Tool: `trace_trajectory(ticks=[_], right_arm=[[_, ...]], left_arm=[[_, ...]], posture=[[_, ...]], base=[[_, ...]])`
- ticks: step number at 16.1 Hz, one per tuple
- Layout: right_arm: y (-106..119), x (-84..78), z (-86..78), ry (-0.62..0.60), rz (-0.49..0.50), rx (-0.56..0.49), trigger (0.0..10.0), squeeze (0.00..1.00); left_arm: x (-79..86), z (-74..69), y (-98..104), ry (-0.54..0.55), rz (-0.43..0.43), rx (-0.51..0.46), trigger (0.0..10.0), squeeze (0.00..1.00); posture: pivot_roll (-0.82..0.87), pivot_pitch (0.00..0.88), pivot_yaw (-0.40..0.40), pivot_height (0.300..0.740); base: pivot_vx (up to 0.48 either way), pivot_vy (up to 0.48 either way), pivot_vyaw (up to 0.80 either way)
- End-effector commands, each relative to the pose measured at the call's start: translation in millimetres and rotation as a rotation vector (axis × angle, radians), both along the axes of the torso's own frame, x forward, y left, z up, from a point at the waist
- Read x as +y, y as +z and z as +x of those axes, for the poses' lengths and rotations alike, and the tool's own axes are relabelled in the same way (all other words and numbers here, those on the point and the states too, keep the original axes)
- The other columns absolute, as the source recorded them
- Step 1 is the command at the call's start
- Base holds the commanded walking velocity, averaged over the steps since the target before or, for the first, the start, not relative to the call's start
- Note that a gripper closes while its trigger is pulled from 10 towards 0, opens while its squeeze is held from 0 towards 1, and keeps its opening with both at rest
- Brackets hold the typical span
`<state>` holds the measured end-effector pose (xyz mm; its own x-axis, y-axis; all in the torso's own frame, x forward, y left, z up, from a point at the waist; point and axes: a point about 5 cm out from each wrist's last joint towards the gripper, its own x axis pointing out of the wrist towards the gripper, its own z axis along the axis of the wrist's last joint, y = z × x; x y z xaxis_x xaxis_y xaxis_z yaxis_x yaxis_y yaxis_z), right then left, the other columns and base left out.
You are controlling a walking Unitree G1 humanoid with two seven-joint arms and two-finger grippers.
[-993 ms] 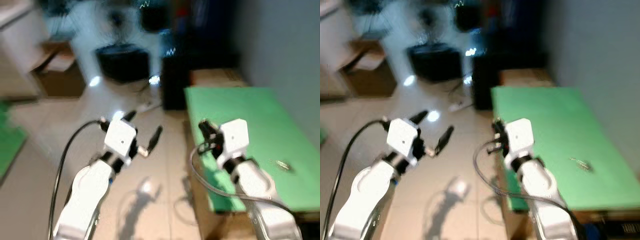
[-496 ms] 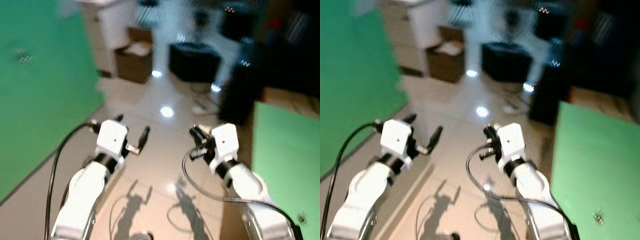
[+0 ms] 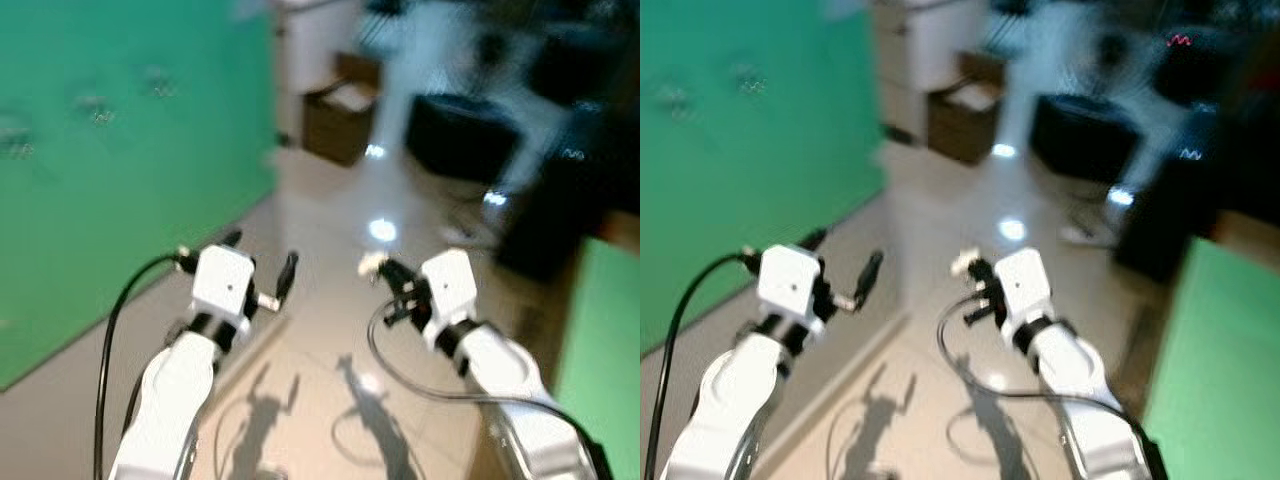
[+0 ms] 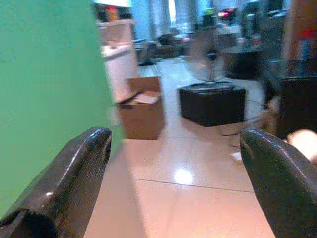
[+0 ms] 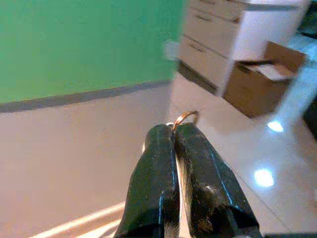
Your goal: Hang keys on a hook
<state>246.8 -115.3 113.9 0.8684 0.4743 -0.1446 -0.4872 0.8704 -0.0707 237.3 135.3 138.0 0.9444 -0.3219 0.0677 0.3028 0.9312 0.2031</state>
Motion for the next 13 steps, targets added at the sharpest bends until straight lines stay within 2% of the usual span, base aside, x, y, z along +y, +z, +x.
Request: trace_trajectory(ticks=[1,10,13], right_arm=[[6.0,4.8,1.8,0.014,0.021,-0.028,10.0,0.0],[6.7,8.5,3.3,0.028,0.035,-0.04,10.0,0.0],[9.8,9.4,7.1,0.03,0.041,-0.053,10.0,0.0]], left_arm=[[4.5,0.6,2.3,0.017,0.018,-0.013,10.0,0.0],[5.7,0.1,3.2,0.021,0.033,-0.021,10.0,0.0],[8.5,1.7,3.2,0.043,0.027,-0.012,10.0,0.0]], posture=[[0.06,0.0,-0.049,0.74],[0.06,0.0,-0.043,0.74],[0.06,0.0,-0.046,0.74]], base=[[0.0,-0.48,0.8],[0.0,-0.48,0.8],[0.0,0.0,0.8]])
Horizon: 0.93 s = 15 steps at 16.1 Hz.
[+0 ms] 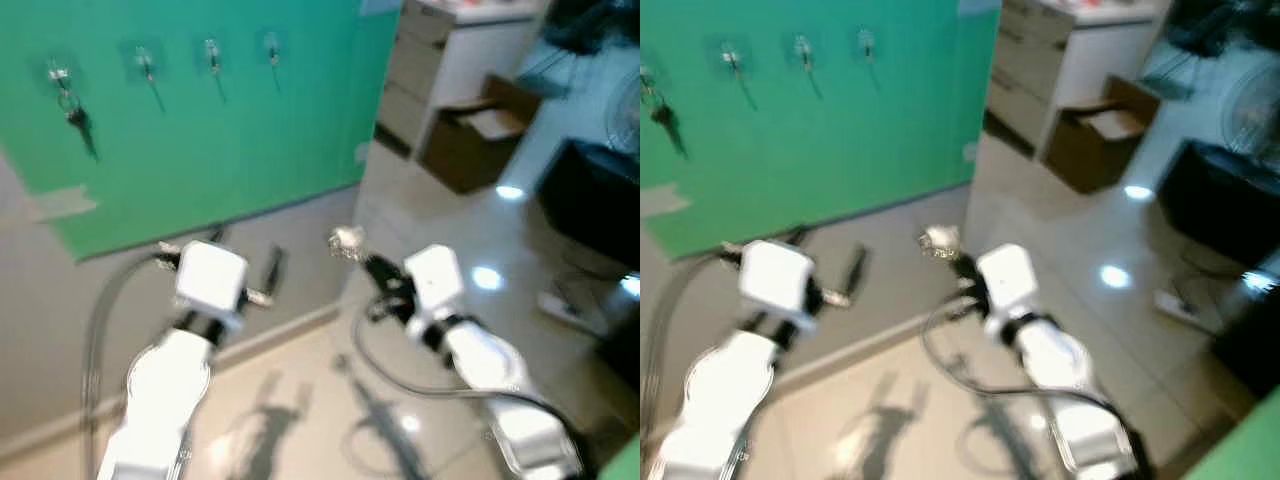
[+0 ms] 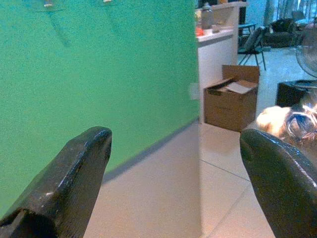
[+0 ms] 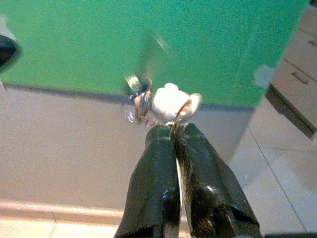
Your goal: Hang keys on a hook
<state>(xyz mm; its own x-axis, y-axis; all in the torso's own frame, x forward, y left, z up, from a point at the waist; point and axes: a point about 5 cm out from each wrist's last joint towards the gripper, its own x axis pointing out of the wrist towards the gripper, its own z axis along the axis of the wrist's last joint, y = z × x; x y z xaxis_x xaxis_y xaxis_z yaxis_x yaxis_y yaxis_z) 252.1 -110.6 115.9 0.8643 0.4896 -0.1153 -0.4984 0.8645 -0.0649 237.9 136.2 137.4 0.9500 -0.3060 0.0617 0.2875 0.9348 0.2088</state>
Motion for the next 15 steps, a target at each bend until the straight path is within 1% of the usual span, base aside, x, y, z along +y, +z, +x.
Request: trace_trajectory(ticks=[1,3,6,8,12,15], right_arm=[[9,5.4,2.2,0.016,0.03,-0.035,10.0,0.0],[12,5.7,3.1,-0.013,0.089,-0.038,10.0,0.0],[11,4.6,3.7,-0.034,0.093,-0.037,10.0,0.0],[12,5.6,3.4,-0.033,0.08,-0.056,10.0,0.0],[16,6.5,4.8,-0.047,0.105,-0.064,10.0,0.0],[20,9.5,6.1,-0.013,0.106,-0.083,10.0,0.0]], left_arm=[[7.4,1.7,4,0.019,0.024,-0.02,10.0,0.0],[6.9,3.0,8,-0.006,0.016,-0.043,10.0,0.0],[7.0,4.4,10,-0.034,0.018,-0.046,10.0,0.0],[6.9,4.3,10,-0.052,0.019,-0.047,10.0,0.0],[6.1,4.6,11,-0.079,0.017,-0.048,10.0,0.0],[4.6,2.2,9,-0.098,0.028,-0.043,10.0,0.0]], posture=[[0.06,0.0,-0.046,0.74],[0.06,0.0,-0.032,0.74],[0.05,0.0,-0.012,0.74],[0.05,0.0,-0.007,0.74],[0.05,0.0,-0.001,0.74],[0.05,0.0,-0.001,0.74]], base=[[0.0,0.0,0.8],[0.0,0.0,0.0],[0.0,0.0,0.0],[0.278,0.0,0.0],[0.346,0.0,0.68],[0.354,0.0,0.8]])
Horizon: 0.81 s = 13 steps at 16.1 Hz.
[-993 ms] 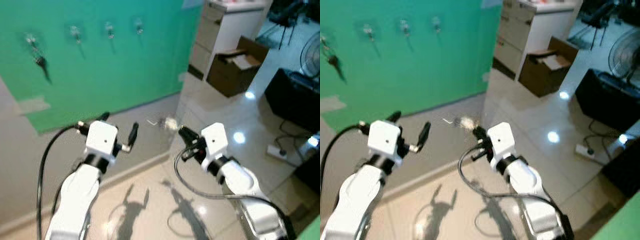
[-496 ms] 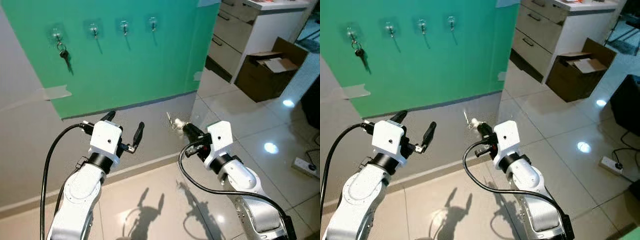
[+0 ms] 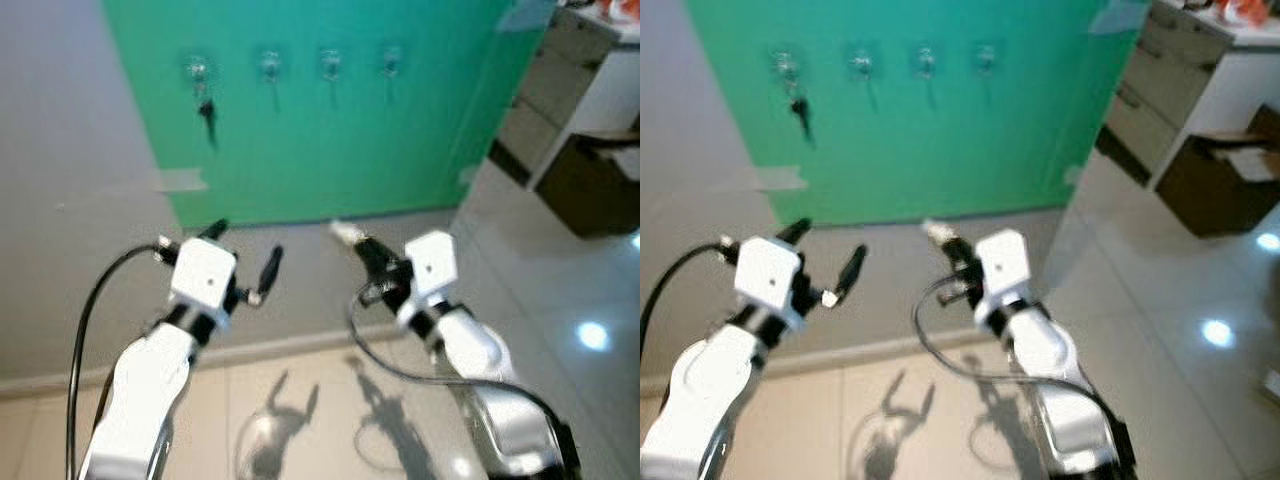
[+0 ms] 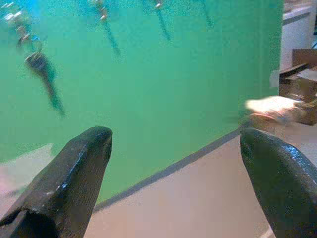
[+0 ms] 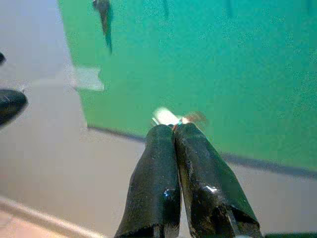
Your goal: Hang keys on a hook
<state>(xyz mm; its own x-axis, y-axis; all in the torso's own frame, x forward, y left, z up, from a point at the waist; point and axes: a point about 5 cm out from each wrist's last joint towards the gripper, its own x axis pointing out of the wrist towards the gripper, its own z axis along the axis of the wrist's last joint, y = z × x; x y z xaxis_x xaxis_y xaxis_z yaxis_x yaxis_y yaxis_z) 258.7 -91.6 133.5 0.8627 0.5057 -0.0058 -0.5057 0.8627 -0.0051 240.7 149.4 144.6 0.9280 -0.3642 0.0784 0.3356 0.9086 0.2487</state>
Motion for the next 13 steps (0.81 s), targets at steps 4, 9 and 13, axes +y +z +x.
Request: trace_trajectory(ticks=[4,9,13], right_arm=[[8,-11.4,4.1,-0.024,0.02,-0.035,10.0,0.0],[16,-12.1,3.2,0.041,0.011,-0.063,10.0,0.0],[22,-13.9,5.9,0.053,0.014,-0.078,10.0,0.0]], left_arm=[[-8.7,-0.4,2,-0.037,-0.006,-0.014,10.0,0.0],[-11.1,-1.8,2,-0.044,-0.007,-0.014,10.0,0.0],[-11.7,-3.5,0,-0.043,-0.01,-0.011,10.0,0.0]], posture=[[0.06,0.0,-0.011,0.74],[0.06,0.0,-0.015,0.74],[0.06,0.0,-0.024,0.74]], base=[[0.353,0.0,0.4],[0.355,0.0,0.0],[0.354,0.0,0.0]])
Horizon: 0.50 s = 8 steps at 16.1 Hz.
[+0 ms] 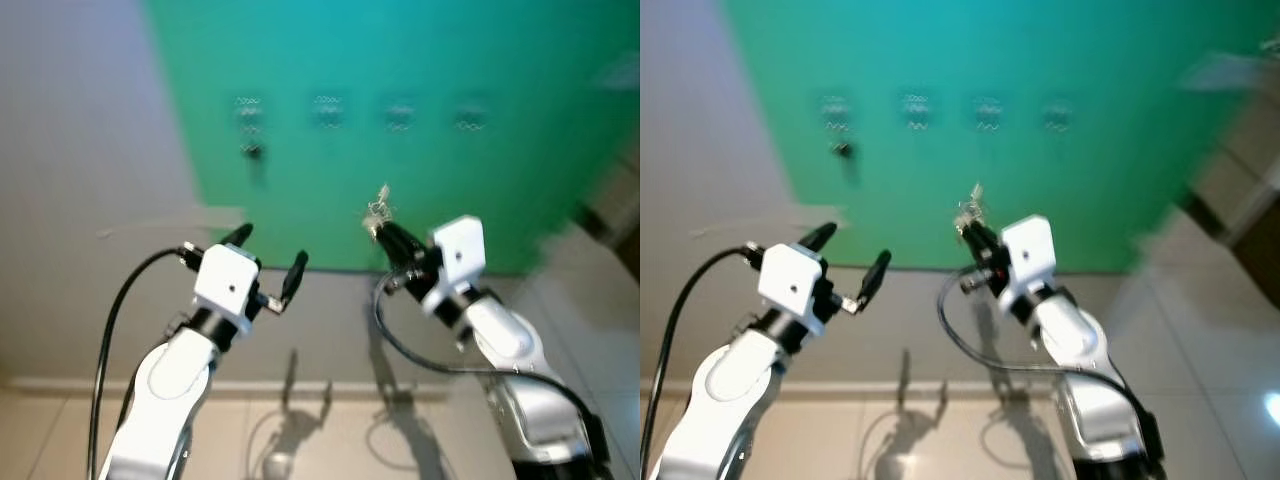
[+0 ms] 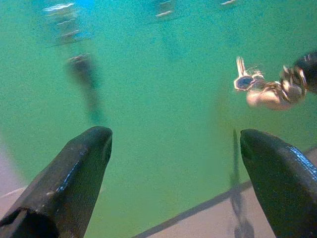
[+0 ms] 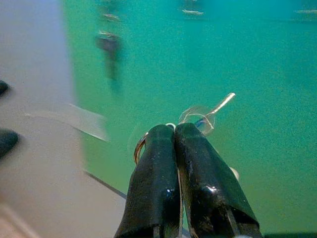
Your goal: Hang keys on a hook
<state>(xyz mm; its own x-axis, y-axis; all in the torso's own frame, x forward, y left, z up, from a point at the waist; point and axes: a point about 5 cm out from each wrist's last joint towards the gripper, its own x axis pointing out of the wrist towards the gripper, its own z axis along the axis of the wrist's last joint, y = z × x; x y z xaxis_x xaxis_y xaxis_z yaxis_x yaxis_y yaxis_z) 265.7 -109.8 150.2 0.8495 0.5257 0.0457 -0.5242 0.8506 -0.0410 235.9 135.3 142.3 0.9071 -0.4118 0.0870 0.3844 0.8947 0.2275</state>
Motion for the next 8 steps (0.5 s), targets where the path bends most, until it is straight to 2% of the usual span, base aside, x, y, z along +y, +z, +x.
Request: trace_trajectory(ticks=[1,5,8], right_arm=[[5.5,4.1,-1.2,0.033,0.017,-0.017,10.0,0.0],[9.3,3.5,-0.9,0.045,0.022,-0.028,10.0,0.0],[11.4,3.3,-0.8,0.043,0.029,-0.036,10.0,0.0]], left_arm=[[2.3,1.0,2.7,0.011,0.011,-0.013,10.0,0.0],[2.0,0.9,2.6,0.011,0.007,-0.013,10.0,0.0],[2.0,1.0,3.3,0.01,0.008,-0.015,10.0,0.0]], posture=[[0.06,0.0,-0.024,0.74],[0.06,0.0,-0.025,0.74],[0.05,0.0,-0.021,0.74]], base=[[0.352,0.0,0.0],[0.352,0.0,0.0],[0.0,0.0,0.0]])
